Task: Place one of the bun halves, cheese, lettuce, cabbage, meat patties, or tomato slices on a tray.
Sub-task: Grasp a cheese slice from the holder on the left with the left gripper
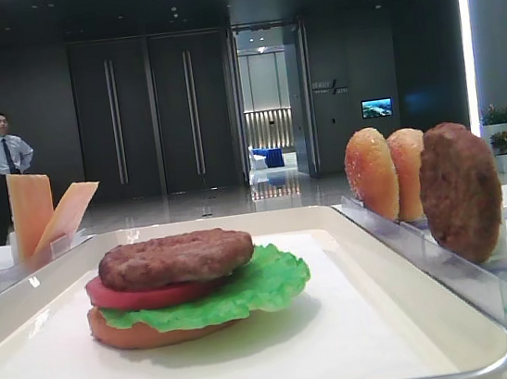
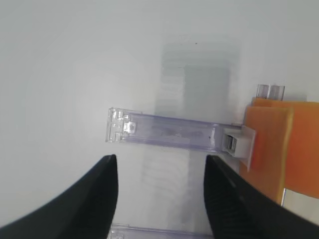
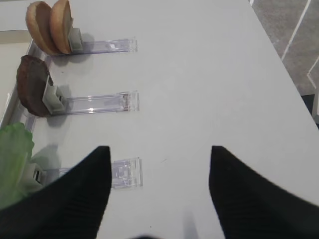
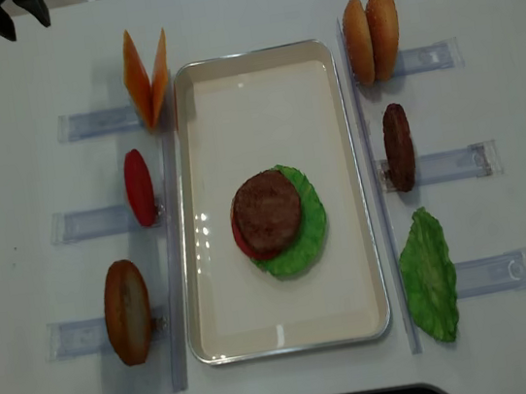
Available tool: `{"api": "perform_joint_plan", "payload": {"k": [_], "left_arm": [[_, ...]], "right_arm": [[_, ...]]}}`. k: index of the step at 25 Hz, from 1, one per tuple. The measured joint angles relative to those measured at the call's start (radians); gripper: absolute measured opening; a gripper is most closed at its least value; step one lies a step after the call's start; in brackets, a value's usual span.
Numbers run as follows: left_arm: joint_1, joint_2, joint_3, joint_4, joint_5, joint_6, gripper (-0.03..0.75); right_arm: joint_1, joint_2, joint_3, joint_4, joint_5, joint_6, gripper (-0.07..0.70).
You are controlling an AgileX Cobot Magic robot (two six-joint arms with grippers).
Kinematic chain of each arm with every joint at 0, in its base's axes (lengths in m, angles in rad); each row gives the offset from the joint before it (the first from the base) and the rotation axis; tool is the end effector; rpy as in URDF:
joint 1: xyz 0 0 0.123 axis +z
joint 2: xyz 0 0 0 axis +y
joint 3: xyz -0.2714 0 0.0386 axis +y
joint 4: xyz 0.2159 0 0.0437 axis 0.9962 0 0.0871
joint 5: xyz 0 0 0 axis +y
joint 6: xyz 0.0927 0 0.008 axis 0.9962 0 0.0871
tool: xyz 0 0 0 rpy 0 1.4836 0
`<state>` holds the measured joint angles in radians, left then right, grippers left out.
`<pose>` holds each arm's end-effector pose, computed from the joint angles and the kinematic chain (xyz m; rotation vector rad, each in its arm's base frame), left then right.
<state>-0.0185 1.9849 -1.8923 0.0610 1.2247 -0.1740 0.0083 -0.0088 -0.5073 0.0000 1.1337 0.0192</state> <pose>0.3946 -0.0020 0.2919 -0.2021 2.7892 0.0386 -0.0253 -0.0002 0.2566 0.0115 2.1012 0.0165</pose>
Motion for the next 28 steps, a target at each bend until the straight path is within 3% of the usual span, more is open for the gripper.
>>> {"api": "perform_joint_plan", "payload": {"k": [6,12,18,28], "left_arm": [[-0.137,0.0,-0.005,-0.001,0.002,-0.103,0.423],[-0.229,0.0,-0.005,-0.008,0.003,-0.219,0.422],[-0.248,0.011,-0.007,0.023,0.004,-0.279,0.421],[-0.248,0.146,-0.012,0.009,0.007,-0.28,0.421]], "right_arm": [[0.0,0.0,0.0,0.0,0.0,0.0,0.413],[0.0,0.0,0.0,0.0,0.0,0.0,0.413],[0.0,0.0,0.0,0.0,0.0,0.0,0.413],[0.0,0.0,0.0,0.0,0.0,0.0,0.413]]}}
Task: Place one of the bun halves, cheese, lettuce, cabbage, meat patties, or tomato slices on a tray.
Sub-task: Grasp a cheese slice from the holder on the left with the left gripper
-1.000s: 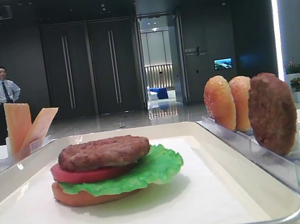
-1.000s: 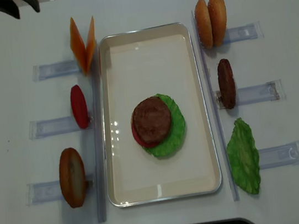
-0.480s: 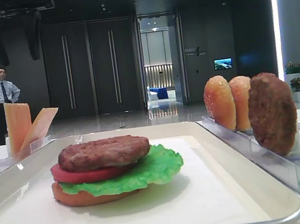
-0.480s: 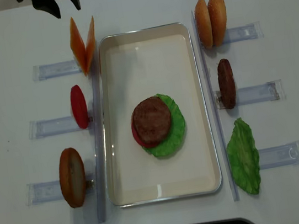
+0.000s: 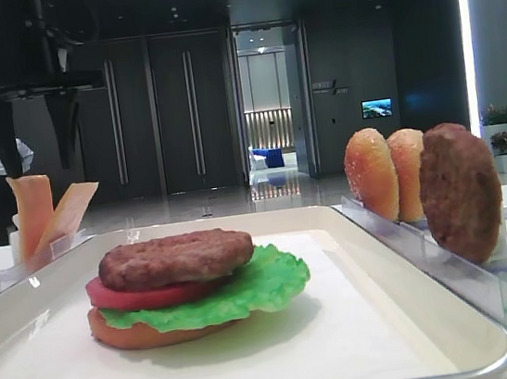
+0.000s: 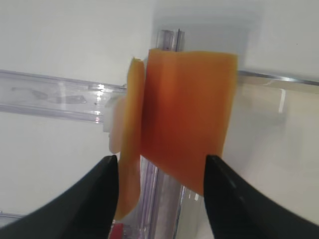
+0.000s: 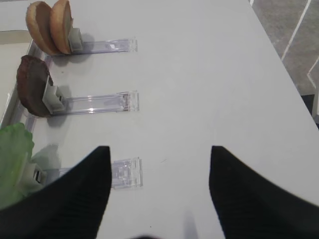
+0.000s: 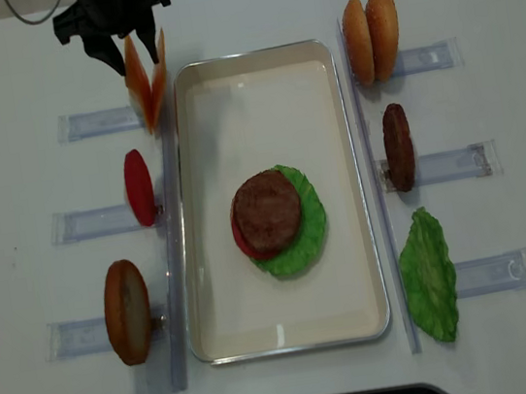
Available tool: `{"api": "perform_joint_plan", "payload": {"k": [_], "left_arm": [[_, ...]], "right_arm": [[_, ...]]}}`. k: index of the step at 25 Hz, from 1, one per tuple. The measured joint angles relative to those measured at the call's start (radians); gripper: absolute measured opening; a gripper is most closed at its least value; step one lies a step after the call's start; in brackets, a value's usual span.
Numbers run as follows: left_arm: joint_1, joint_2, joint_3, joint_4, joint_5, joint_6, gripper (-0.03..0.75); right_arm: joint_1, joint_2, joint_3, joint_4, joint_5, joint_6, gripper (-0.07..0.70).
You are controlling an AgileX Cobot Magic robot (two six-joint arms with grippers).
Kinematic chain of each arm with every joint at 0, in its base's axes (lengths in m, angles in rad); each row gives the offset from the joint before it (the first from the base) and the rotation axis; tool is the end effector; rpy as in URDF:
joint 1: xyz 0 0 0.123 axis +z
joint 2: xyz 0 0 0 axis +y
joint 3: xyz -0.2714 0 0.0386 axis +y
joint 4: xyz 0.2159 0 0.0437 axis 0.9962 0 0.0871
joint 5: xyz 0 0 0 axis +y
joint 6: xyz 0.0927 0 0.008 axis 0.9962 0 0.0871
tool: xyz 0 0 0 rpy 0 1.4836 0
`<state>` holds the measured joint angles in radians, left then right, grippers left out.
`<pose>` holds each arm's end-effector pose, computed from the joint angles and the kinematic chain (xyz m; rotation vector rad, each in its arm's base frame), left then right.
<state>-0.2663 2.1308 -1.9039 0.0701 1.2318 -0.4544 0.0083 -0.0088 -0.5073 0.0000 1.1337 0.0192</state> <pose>0.4024 -0.1034 0.2354 -0.2509 2.9204 -0.0094 -0.0253 -0.0002 0.2566 0.0115 2.1012 0.0165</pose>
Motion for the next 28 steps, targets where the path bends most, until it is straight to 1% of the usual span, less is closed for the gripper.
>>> {"api": "perform_joint_plan", "payload": {"k": [7,15,22,27,28], "left_arm": [[0.0,0.001,-0.005,-0.011,0.001,0.001,0.421],[0.0,0.008,-0.1,-0.05,0.001,0.001,0.421],[-0.004,0.065,-0.1,-0.07,0.001,0.001,0.421],[-0.022,0.122,-0.1,-0.063,0.0,0.001,0.417],[-0.024,0.13,-0.1,-0.059,0.0,0.001,0.406]], "right_arm": [[0.0,0.0,0.0,0.0,0.0,0.0,0.413],[0.0,0.0,0.0,0.0,0.0,0.0,0.413],[0.0,0.0,0.0,0.0,0.0,0.0,0.413],[0.0,0.0,0.0,0.0,0.0,0.0,0.413],[0.0,0.0,0.0,0.0,0.0,0.0,0.413]]}}
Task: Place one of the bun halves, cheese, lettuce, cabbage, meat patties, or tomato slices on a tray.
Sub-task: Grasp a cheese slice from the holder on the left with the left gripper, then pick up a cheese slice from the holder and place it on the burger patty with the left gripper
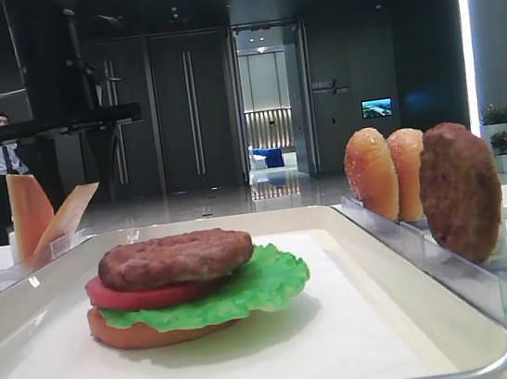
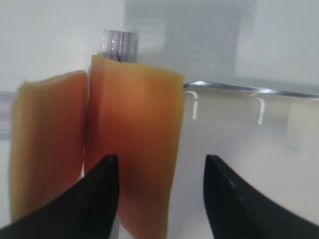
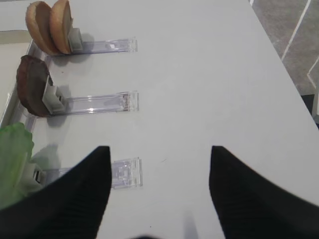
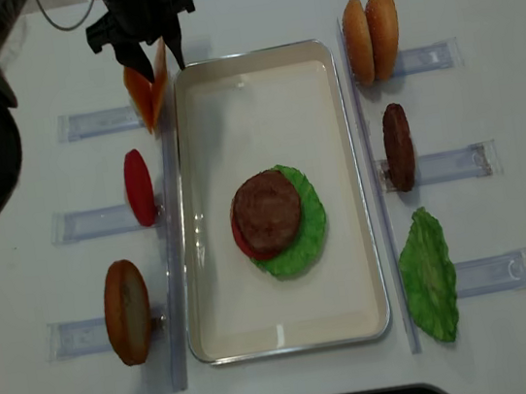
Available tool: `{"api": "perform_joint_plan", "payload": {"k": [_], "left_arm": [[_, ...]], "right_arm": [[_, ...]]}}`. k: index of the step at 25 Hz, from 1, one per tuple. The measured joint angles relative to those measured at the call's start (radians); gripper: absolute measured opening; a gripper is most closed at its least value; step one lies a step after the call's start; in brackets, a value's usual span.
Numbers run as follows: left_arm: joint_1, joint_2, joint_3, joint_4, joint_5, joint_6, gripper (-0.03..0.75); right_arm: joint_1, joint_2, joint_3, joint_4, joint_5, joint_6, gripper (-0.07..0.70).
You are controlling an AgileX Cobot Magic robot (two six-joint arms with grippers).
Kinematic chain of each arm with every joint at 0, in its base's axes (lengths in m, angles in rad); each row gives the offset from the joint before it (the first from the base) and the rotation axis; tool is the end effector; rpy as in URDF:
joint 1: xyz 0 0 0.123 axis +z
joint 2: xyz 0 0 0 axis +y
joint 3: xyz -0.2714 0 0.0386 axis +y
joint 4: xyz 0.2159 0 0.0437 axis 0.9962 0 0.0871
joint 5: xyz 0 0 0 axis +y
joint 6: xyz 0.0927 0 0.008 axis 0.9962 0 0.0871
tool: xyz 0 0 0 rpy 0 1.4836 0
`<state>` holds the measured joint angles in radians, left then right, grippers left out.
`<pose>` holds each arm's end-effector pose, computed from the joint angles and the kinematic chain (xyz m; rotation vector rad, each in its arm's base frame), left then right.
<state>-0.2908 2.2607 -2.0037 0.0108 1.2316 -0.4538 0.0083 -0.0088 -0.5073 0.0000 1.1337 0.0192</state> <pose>0.4199 -0.1247 0.2034 -0.2385 2.9695 -0.0775 -0.0253 -0.0002 0.2566 0.0115 2.1012 0.0165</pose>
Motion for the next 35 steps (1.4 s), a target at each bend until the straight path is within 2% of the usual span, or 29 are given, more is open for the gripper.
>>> {"api": "perform_joint_plan", "payload": {"k": [3,5,8,12,17,23,26,31,35], "left_arm": [[-0.005,0.008,0.0,0.023,0.0,0.0,0.286],[-0.005,0.006,-0.002,0.028,-0.002,0.02,0.13],[-0.005,-0.004,-0.003,0.038,-0.001,0.038,0.039],[-0.003,-0.025,-0.004,0.029,0.01,0.063,0.024],[-0.013,-0.064,-0.058,-0.071,0.009,0.091,0.024],[-0.069,-0.081,-0.141,-0.143,0.009,0.092,0.023],[-0.108,-0.081,-0.143,-0.178,0.009,0.098,0.023],[-0.163,-0.081,-0.143,-0.325,0.009,0.183,0.023],[-0.204,-0.095,-0.143,-0.347,0.009,0.196,0.023]], "right_arm": [[0.0,0.0,0.0,0.0,0.0,0.0,0.413],[0.0,0.0,0.0,0.0,0.0,0.0,0.413],[0.0,0.0,0.0,0.0,0.0,0.0,0.413],[0.0,0.0,0.0,0.0,0.0,0.0,0.413],[0.0,0.0,0.0,0.0,0.0,0.0,0.413],[0.0,0.0,0.0,0.0,0.0,0.0,0.413],[0.0,0.0,0.0,0.0,0.0,0.0,0.413],[0.0,0.0,0.0,0.0,0.0,0.0,0.413],[0.0,0.0,0.0,0.0,0.0,0.0,0.413]]}}
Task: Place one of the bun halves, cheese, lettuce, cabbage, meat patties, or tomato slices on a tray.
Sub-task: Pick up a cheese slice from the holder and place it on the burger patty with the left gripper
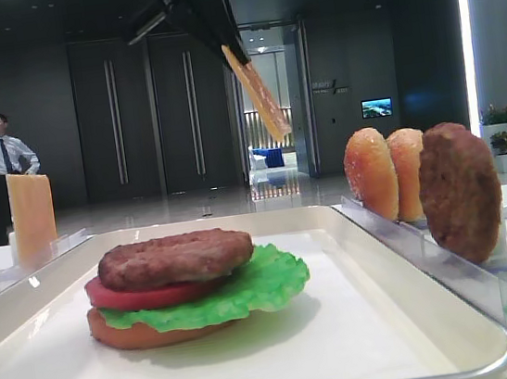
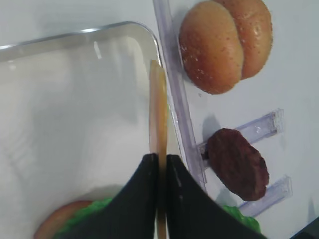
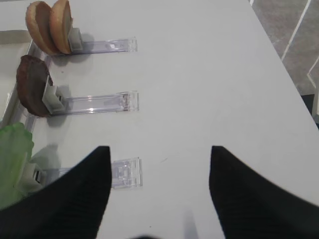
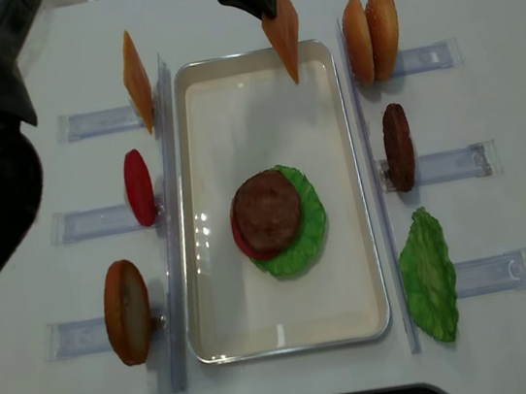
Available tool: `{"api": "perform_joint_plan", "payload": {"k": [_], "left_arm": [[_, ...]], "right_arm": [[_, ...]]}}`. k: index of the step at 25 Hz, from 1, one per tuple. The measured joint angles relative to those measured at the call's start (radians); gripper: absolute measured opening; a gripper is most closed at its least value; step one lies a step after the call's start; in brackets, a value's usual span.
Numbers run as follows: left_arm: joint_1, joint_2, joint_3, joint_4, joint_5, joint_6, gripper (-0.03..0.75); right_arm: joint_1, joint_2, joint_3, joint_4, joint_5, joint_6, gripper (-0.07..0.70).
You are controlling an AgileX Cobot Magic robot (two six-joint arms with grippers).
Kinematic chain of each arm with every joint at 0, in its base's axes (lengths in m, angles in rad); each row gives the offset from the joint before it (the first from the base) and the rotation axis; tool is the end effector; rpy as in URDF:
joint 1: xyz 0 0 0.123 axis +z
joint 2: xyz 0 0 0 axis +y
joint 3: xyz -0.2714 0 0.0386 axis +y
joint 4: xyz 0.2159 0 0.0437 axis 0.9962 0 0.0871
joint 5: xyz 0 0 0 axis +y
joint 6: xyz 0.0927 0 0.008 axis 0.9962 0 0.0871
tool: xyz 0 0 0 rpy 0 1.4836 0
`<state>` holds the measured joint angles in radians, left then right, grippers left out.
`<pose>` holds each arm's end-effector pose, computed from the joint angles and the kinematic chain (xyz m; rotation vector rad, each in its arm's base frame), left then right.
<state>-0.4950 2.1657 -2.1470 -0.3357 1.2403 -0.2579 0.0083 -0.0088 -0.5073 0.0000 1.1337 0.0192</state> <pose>0.3703 -0.2329 0.2849 0.2706 2.8103 -0.6597 -0.0253 -0.0002 0.2566 0.0115 2.1012 0.0165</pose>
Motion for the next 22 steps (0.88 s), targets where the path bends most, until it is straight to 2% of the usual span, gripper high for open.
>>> {"api": "perform_joint_plan", "payload": {"k": [9,12,14,15,22], "left_arm": [[-0.012,-0.111,0.013,0.046,0.0,-0.103,0.022],[-0.016,-0.175,0.11,0.081,0.0,-0.145,0.022],[-0.016,-0.224,0.219,0.089,0.0,-0.157,0.022],[-0.016,-0.252,0.271,0.086,-0.013,-0.159,0.022],[-0.016,-0.472,0.707,-0.008,-0.25,-0.132,0.022]], "right_arm": [[0.0,0.0,0.0,0.0,0.0,0.0,0.413],[0.0,0.0,0.0,0.0,0.0,0.0,0.413],[0.0,0.0,0.0,0.0,0.0,0.0,0.413],[0.0,0.0,0.0,0.0,0.0,0.0,0.413],[0.0,0.0,0.0,0.0,0.0,0.0,0.413]]}}
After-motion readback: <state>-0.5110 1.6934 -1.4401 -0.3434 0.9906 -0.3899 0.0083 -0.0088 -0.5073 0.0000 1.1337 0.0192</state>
